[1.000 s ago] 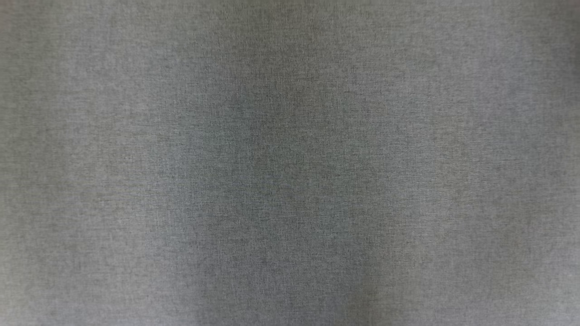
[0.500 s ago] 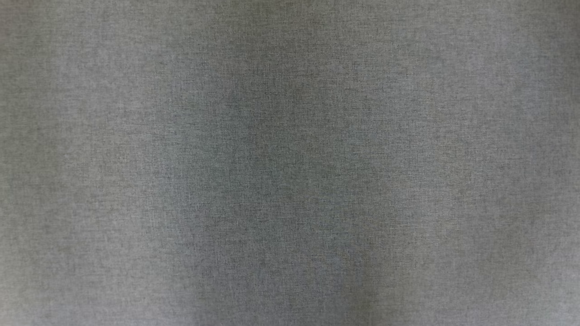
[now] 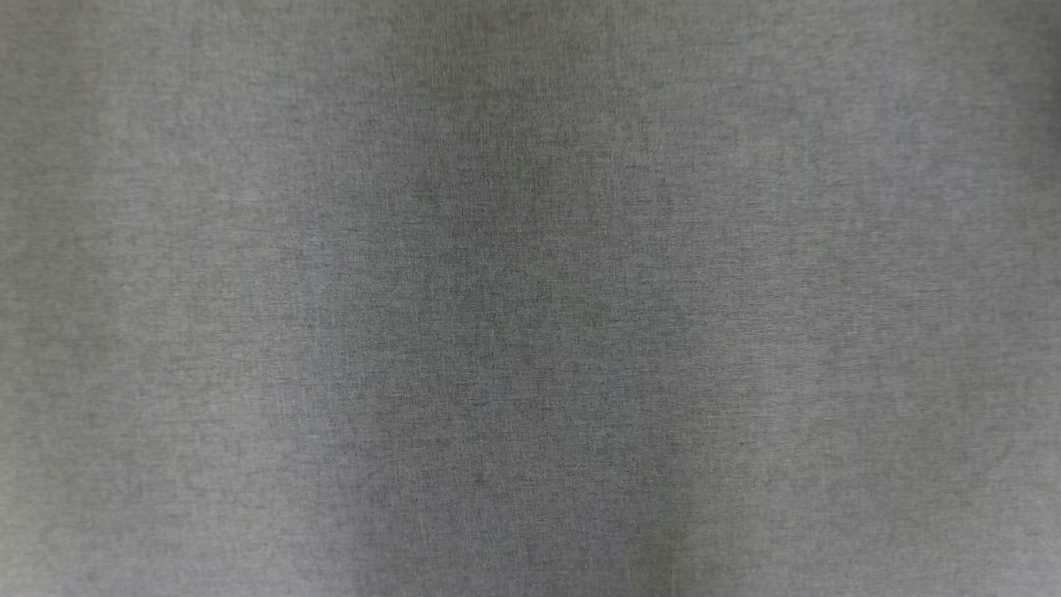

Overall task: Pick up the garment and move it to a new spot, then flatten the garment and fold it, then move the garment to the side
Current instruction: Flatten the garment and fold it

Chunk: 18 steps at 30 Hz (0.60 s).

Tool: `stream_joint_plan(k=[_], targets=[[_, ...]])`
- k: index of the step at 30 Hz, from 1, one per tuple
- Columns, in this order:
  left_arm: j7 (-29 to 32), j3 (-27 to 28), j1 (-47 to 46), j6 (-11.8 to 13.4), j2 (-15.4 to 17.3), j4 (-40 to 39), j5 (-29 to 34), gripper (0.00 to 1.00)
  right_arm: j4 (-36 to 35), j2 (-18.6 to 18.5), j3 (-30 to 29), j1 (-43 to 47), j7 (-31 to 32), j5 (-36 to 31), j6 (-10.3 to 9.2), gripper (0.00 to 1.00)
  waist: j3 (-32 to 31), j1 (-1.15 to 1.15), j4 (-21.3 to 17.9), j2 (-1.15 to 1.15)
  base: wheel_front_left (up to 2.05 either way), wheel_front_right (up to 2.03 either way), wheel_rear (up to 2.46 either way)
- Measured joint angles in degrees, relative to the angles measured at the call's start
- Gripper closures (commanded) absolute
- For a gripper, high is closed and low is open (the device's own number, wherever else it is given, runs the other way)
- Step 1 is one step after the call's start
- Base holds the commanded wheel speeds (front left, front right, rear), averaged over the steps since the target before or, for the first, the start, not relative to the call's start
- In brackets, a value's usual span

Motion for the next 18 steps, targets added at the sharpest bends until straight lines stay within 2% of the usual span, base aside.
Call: stream_joint_plan(k=[4, 12, 18], targets=[[-0.1, 2.9, 6.0, 0.0, 1.2, -4.0, 1.3, 1.0, -3.2, -1.7, 0.0, 4.4, -1.4, 0.2, 0.0, 1.0, -1.2, 0.0, 0.0, 0.0, 0.0, 0.0, 0.0], [-0.1, 11.7, 24.4, 0.1, 3.0, -15.7, 4.5, 1.0, -11.4, -6.7, 0.0, 16.7, -5.1, 2.0, 0.0, 1.0, -5.4, -0.01, 0.2, 0.0, 0.0, 0.0, 0.0], [-0.1, 17.1, 41.7, 2.7, 3.0, -26.4, 5.6, 1.0, -16.9, -9.5, 0.0, 27.0, -7.8, 2.6, 0.0, 1.0, -9.2, -0.01, 0.5, -0.01, 0.0, 0.0, 0.0]])
